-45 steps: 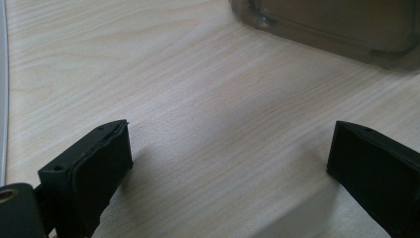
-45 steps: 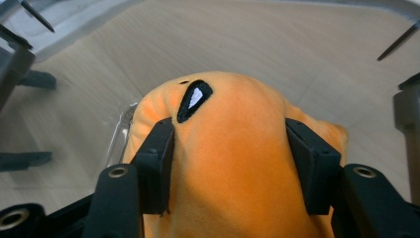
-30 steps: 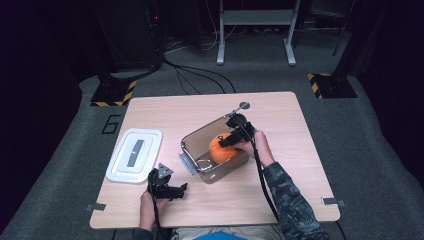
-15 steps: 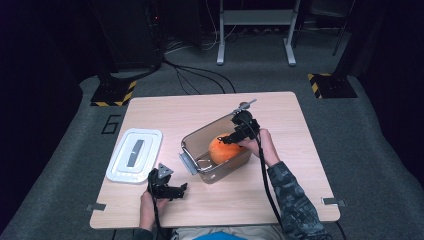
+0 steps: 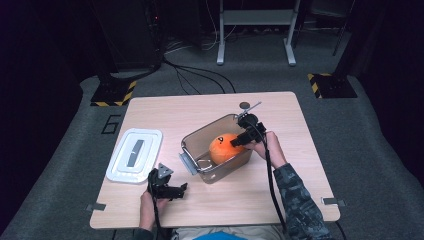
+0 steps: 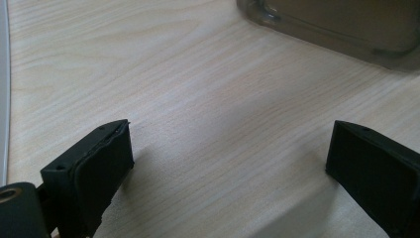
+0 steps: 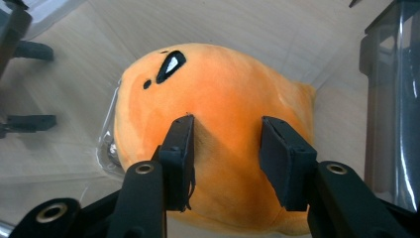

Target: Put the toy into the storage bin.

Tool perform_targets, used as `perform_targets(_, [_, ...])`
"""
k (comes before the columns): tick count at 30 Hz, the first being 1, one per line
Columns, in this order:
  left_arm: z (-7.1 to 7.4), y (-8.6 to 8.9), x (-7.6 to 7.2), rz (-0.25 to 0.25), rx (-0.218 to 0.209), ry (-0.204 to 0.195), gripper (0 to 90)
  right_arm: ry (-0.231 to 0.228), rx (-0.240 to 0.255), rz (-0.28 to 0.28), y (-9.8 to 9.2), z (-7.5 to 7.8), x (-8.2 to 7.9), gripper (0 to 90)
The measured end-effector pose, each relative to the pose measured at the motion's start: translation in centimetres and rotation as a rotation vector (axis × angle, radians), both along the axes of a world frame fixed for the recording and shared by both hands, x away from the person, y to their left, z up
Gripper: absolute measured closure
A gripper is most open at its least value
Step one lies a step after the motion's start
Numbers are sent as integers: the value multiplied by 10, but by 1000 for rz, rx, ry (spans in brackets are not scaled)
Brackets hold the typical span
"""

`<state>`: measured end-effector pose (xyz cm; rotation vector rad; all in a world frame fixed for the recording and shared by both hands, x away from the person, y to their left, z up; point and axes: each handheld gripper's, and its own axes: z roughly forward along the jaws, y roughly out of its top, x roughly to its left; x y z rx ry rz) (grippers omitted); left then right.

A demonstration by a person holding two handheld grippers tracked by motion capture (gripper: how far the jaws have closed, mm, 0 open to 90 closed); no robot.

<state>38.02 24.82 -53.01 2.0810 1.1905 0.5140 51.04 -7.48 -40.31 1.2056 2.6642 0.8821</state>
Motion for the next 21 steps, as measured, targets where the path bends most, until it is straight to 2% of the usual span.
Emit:
perform_targets(3, [0,0,0,0,0,0,39,2,-1,2,0,-1,1,562])
perform_targets(11, [0,0,0,0,0,0,39,-25,41,16,-7,2,1,405])
perform_targets(16, [0,0,0,0,0,0,39,-100,89,15,-14,11,-2,221])
perform_targets(21, [0,0,0,0,-1,0,39,-181,121,-31,-24,19,-5,129])
